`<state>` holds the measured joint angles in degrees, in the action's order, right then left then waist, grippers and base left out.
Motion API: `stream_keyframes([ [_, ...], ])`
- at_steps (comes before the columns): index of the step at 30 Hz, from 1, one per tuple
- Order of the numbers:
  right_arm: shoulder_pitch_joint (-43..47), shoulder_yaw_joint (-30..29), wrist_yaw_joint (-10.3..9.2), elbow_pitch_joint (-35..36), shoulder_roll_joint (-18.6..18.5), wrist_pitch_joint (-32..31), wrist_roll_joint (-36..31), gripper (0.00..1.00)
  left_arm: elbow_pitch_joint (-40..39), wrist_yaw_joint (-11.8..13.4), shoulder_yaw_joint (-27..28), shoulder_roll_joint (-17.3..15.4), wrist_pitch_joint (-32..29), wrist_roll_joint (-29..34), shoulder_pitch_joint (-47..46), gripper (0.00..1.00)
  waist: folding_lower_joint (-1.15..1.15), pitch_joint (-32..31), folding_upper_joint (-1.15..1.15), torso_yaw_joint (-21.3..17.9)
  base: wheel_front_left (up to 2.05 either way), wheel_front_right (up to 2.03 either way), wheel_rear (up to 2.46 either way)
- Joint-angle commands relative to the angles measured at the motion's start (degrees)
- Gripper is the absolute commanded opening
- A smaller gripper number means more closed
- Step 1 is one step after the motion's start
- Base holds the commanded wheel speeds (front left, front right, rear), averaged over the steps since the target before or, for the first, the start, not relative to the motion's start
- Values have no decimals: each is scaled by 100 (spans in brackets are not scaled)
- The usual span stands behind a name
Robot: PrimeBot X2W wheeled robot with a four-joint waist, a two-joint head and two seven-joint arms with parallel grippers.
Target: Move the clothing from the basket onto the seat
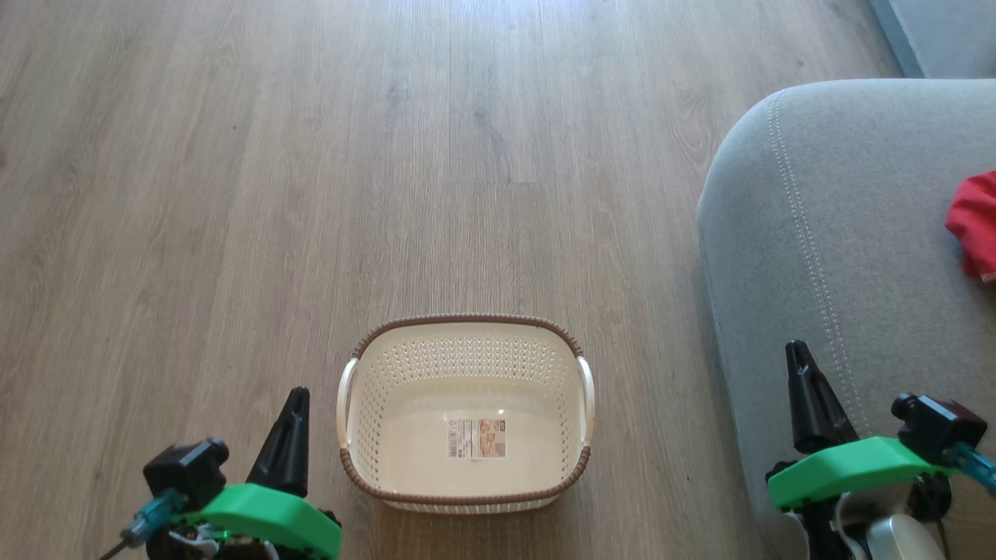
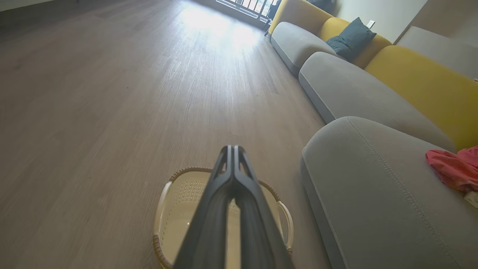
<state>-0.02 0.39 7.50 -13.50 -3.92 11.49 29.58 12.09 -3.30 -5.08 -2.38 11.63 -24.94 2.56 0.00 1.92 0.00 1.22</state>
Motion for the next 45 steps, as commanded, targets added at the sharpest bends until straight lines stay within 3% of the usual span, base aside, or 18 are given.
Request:
stream_keyframes([
  [1,-251,-25,0,153,-20,-28,158,0,-160,-33,125,-26,-31,-160,-264,0,0,-2,0,-1,0,0,0],
  [45,-400,-247,-1,69,-11,-730,2791,0,-10,-196,533,-59,-761,-2964,-520,0,0,-75,0,-52,0,0,0],
])
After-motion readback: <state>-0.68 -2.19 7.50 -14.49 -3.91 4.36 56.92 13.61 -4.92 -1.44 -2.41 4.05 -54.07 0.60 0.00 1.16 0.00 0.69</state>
